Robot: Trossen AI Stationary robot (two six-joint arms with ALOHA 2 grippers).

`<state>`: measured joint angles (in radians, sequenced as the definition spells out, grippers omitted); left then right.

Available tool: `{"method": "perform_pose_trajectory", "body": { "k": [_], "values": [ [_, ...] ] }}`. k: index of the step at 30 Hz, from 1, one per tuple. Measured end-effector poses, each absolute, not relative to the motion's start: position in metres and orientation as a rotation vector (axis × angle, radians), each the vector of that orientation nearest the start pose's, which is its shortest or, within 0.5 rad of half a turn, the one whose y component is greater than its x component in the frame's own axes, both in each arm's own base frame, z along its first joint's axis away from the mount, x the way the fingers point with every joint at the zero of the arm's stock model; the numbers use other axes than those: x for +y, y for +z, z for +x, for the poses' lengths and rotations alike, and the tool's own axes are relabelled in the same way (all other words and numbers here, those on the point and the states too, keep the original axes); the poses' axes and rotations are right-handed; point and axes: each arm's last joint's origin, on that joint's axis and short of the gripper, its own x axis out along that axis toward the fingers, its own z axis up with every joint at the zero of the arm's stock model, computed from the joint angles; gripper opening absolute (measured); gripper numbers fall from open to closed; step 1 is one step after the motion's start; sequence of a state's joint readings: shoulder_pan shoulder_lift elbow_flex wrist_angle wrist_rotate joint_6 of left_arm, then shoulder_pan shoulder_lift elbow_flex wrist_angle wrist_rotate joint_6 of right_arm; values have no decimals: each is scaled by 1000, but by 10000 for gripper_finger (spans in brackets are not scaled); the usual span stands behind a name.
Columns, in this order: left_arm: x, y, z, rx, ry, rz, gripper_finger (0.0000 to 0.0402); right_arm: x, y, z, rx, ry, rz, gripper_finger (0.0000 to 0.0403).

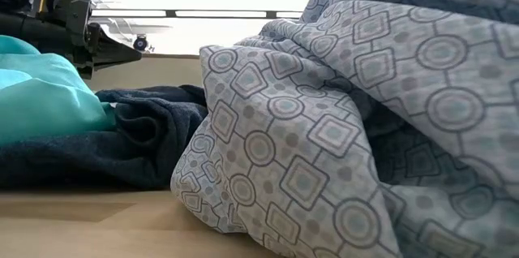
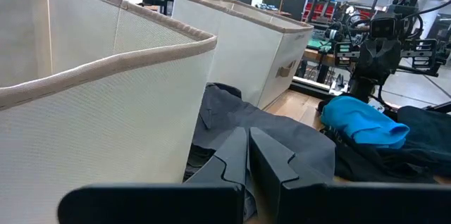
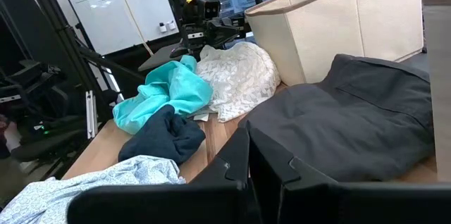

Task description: Sort clothes

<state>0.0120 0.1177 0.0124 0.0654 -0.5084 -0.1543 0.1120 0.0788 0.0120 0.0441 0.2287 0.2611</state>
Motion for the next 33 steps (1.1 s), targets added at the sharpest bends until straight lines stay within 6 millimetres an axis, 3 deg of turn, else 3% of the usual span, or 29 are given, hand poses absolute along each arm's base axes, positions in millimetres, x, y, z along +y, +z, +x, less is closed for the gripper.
{"method": "perform_pose_trajectory", "body": {
  "k": [9,14,17,25,30,33],
  "values": [
    [15,171,101,-64,500,-164,0,5,165,101,7,-119,257,0],
    [8,191,102,-272,217,-366,0,5,166,101,7,-119,257,0],
    [4,204,103,-293,116,-357,0,5,165,101,8,-119,257,0],
    [-12,267,122,-69,71,-46,0,5,166,101,6,-119,257,0],
    [-24,294,159,154,139,97,0,5,166,101,6,-119,257,0],
    [-30,301,188,262,255,43,0,5,166,101,7,-119,257,0]
  ]
}}
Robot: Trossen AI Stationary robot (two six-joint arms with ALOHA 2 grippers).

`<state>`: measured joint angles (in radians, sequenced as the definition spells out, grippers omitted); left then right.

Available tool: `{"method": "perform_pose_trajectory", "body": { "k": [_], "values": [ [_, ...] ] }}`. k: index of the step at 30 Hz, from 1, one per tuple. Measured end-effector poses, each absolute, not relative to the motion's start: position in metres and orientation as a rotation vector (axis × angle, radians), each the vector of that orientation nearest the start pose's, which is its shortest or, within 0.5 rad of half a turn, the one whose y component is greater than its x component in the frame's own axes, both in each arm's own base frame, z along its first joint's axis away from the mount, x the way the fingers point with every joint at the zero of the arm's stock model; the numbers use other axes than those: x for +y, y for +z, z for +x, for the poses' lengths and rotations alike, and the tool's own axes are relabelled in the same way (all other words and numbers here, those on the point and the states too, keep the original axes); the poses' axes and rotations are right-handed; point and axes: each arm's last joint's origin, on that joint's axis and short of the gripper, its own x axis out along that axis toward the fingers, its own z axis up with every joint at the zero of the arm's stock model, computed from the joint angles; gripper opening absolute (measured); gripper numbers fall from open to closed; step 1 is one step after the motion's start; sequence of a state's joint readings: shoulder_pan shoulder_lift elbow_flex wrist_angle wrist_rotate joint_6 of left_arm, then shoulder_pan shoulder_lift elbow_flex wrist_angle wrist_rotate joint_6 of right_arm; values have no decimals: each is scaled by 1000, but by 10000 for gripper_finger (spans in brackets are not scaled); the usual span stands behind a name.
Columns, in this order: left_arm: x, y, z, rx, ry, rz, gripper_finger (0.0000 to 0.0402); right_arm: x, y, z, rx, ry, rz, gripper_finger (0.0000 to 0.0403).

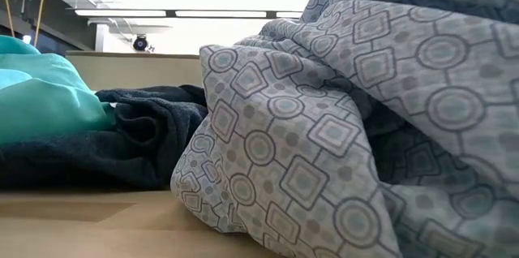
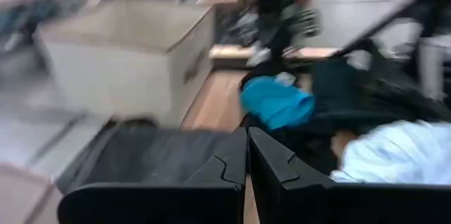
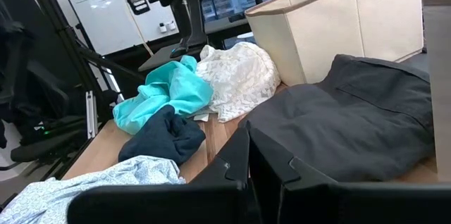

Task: Sort clothes
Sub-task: Put the dark blue underwear into the left laundry organizer

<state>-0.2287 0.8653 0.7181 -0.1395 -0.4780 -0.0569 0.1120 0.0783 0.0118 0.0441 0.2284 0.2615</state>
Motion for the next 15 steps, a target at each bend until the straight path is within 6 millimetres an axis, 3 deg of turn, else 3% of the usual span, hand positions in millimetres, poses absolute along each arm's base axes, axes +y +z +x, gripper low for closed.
{"method": "perform_pose_trajectory", "body": {
  "k": [3,6,11,15],
  "values": [
    [-38,309,220,329,328,-52,0,5,166,101,7,-119,257,0],
    [-49,312,251,423,271,-100,0,5,166,101,7,-119,257,0],
    [-66,303,297,522,85,-236,0,5,166,101,7,-119,257,0],
    [-76,288,320,633,21,-267,12,5,166,101,7,-119,257,0]
  ]
}}
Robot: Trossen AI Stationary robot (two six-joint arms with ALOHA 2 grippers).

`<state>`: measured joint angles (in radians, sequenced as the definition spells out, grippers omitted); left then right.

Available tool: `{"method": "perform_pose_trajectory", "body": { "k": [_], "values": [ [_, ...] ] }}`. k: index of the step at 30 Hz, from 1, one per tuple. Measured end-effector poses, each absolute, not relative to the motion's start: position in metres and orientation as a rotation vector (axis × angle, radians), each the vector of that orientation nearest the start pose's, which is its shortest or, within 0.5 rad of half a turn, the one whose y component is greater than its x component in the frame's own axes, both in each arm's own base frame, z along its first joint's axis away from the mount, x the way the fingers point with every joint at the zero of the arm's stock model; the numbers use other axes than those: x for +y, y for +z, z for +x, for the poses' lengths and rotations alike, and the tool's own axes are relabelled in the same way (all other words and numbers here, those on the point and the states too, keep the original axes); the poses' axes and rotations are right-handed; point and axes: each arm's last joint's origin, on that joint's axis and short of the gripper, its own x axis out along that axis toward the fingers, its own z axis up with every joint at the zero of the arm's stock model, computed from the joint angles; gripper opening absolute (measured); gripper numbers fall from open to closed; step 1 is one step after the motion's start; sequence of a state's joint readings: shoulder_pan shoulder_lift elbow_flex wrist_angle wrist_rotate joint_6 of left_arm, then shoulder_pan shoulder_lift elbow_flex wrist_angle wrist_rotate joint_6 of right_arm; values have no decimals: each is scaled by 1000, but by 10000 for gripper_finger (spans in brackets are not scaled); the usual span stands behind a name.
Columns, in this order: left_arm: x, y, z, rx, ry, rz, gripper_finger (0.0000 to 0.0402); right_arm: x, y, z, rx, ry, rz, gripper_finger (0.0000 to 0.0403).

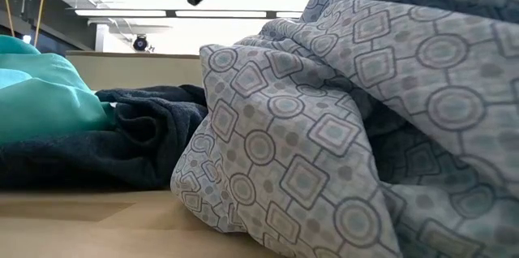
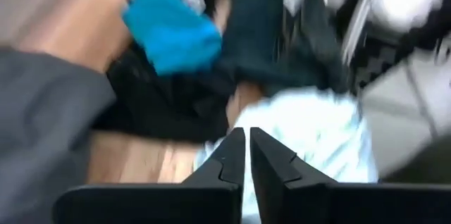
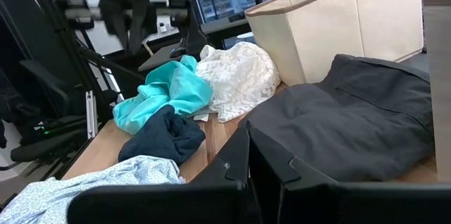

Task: Sort clothes
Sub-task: Put the dark blue underwear into the left laundry organizer

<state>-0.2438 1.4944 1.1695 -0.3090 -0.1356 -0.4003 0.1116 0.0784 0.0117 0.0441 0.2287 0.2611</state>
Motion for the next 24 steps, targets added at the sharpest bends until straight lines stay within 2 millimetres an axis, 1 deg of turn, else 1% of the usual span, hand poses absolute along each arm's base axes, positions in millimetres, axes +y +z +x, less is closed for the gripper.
{"method": "perform_pose_trajectory", "body": {
  "k": [3,6,11,15,17,19,21,24],
  "values": [
    [-85,279,327,785,-30,-198,42,5,166,101,7,-119,257,0],
    [-91,266,328,936,-43,-181,88,5,166,101,7,-119,257,0],
    [-94,239,337,1056,-85,-187,177,5,166,101,7,-119,257,0],
    [-101,208,346,1154,-167,-119,235,5,166,101,7,-119,257,0],
    [-105,191,348,1217,-193,-57,251,5,166,101,7,-119,257,0],
    [-107,173,349,1283,-205,-7,255,5,166,101,7,-119,257,0],
    [-109,156,350,1344,-192,22,254,5,166,101,7,-119,257,0],
    [-110,142,352,1387,-157,24,239,5,166,101,7,-119,257,0]
  ]
}}
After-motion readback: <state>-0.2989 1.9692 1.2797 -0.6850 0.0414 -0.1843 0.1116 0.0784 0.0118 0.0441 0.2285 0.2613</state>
